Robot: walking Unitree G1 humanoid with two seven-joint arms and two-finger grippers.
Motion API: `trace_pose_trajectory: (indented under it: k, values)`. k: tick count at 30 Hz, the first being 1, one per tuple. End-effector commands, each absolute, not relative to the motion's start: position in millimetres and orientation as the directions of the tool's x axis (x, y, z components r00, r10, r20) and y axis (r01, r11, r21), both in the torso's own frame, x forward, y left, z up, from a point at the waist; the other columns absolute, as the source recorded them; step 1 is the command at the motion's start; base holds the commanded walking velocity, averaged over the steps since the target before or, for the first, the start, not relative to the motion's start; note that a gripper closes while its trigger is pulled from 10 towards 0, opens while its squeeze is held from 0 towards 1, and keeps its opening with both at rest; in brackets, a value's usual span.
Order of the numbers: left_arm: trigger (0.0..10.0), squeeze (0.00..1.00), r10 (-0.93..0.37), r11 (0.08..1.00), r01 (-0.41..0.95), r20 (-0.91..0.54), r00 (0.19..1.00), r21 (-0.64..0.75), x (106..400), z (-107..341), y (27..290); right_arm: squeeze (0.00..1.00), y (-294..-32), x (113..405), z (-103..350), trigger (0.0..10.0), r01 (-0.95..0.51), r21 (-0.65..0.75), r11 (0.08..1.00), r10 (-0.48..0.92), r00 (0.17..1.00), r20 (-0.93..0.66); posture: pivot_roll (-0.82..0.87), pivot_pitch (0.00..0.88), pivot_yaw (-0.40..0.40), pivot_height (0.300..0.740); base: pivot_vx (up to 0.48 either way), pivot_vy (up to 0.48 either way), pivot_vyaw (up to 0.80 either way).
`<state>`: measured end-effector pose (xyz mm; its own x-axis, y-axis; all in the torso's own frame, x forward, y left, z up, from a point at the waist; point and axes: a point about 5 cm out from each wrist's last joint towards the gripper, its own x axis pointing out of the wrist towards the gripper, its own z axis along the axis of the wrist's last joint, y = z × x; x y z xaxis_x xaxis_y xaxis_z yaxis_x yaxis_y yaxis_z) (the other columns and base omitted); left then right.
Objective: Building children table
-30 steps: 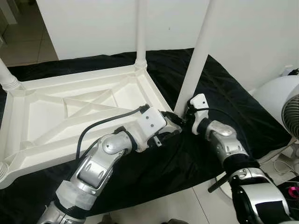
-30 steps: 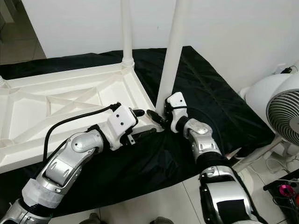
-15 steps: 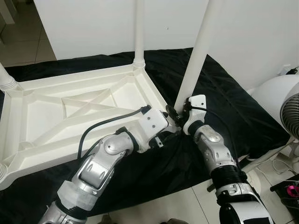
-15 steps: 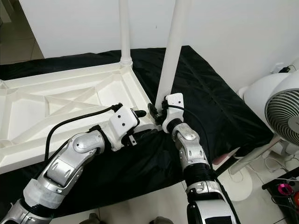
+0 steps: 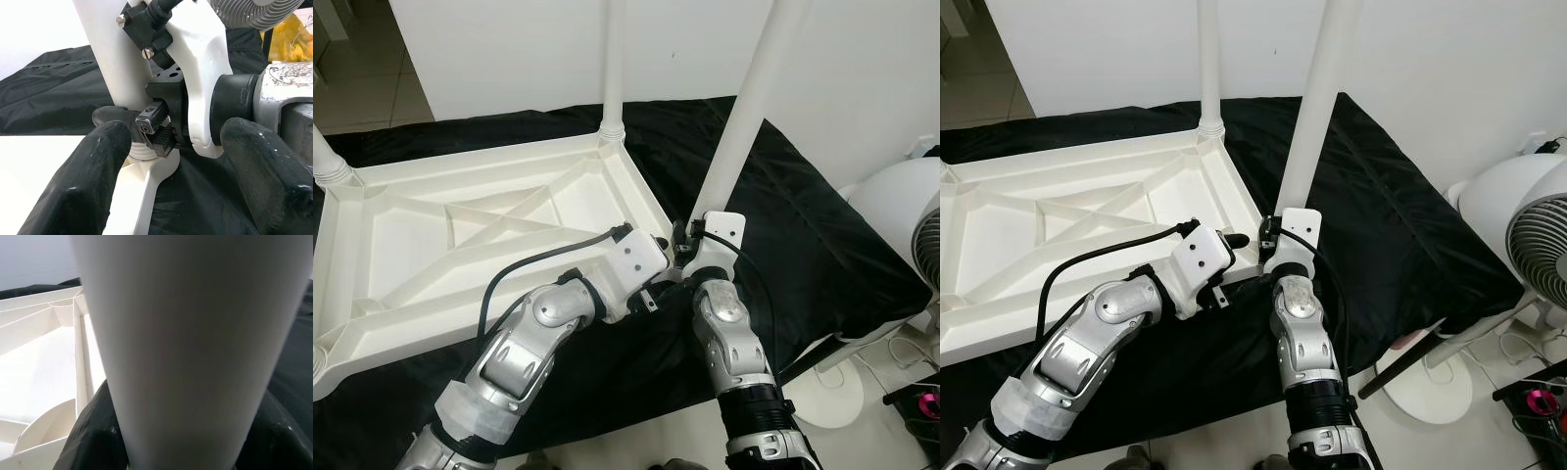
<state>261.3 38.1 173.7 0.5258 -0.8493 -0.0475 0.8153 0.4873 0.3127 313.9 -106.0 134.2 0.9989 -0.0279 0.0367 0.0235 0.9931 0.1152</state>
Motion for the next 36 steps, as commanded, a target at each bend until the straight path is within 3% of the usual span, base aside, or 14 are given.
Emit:
trace_pose_trajectory:
  k: [1,2,3,4,5,14,15,16,17,24,28,36]
  values:
    - [10.0,0.00,-0.855,0.470,0.820,-0.063,0.515,0.326,260.8,171.5,37.1,0.00,-111.1,312.2,143.0,10.0,0.031,0.164,0.986,-0.044,0.996,0.077,-0.07,0.000,-0.025,0.740,0.000,0.000,0.00]
    - [10.0,0.00,-0.855,0.470,0.820,-0.062,0.515,0.327,261.0,171.7,37.3,0.00,-111.0,312.1,143.6,10.0,0.024,0.162,0.987,-0.038,0.996,0.083,-0.07,0.000,-0.025,0.740,0.000,0.000,0.00]
    - [10.0,0.00,-0.854,0.471,0.820,-0.062,0.516,0.326,261.2,171.8,37.6,0.28,-110.4,311.1,144.7,10.0,0.022,0.164,0.986,-0.037,0.995,0.087,-0.07,0.000,-0.025,0.740,0.000,0.000,0.00]
    - [10.0,0.00,-0.854,0.471,0.820,-0.062,0.516,0.326,261.2,171.8,37.6,0.28,-110.4,311.1,144.7,10.0,0.022,0.164,0.986,-0.037,0.995,0.087,-0.07,0.000,-0.025,0.740,0.000,0.000,0.00]
    - [10.0,0.00,-0.854,0.472,0.819,-0.062,0.517,0.327,261.4,171.9,37.8,1.00,-109.4,310.3,145.6,10.0,0.010,0.170,0.985,-0.026,0.995,0.092,-0.07,0.000,-0.025,0.740,0.000,0.000,0.00]
    - [10.0,0.00,-0.853,0.472,0.819,-0.065,0.518,0.326,259.8,170.7,38.7,1.00,-121.7,303.9,148.5,10.0,-0.089,0.168,0.982,0.070,0.991,0.114,-0.07,0.000,-0.024,0.740,0.000,0.000,0.00]
    - [10.0,0.00,-0.852,0.473,0.818,-0.065,0.519,0.327,259.9,170.6,38.9,0.24,-125.9,302.8,147.1,10.0,-0.138,0.143,0.980,0.121,0.986,0.118,-0.07,0.000,-0.023,0.740,0.000,0.000,0.00]
    - [10.0,0.00,-0.852,0.473,0.818,-0.066,0.519,0.327,259.9,170.5,39.0,0.24,-128.9,301.9,146.2,10.0,-0.172,0.125,0.977,0.157,0.980,0.118,-0.07,0.000,-0.023,0.740,0.000,0.000,0.00]
    - [10.0,0.00,-0.852,0.473,0.818,-0.066,0.519,0.327,260.0,170.5,39.1,0.00,-132.6,301.3,144.0,10.0,-0.209,0.120,0.970,0.196,0.974,0.113,-0.07,0.000,-0.021,0.740,0.000,0.000,0.00]
    - [10.0,0.00,-0.852,0.474,0.818,-0.066,0.520,0.327,260.3,170.4,39.1,0.00,-136.4,300.7,141.9,10.0,-0.242,0.126,0.962,0.230,0.968,0.106,-0.07,0.000,-0.021,0.740,0.000,0.000,0.00]
    - [10.0,0.00,-0.851,0.475,0.816,-0.064,0.521,0.329,263.5,171.7,39.5,0.00,-165.0,308.9,130.9,10.0,-0.451,-0.055,0.891,0.454,0.890,0.042,-0.09,0.000,-0.002,0.740,0.000,0.000,0.00]
    - [10.0,0.00,-0.859,0.460,0.827,-0.073,0.506,0.324,263.2,170.9,39.2,0.00,-166.7,319.5,126.9,10.0,-0.566,-0.097,0.819,0.567,0.824,-0.019,-0.09,0.000,0.004,0.740,0.000,0.000,0.00]
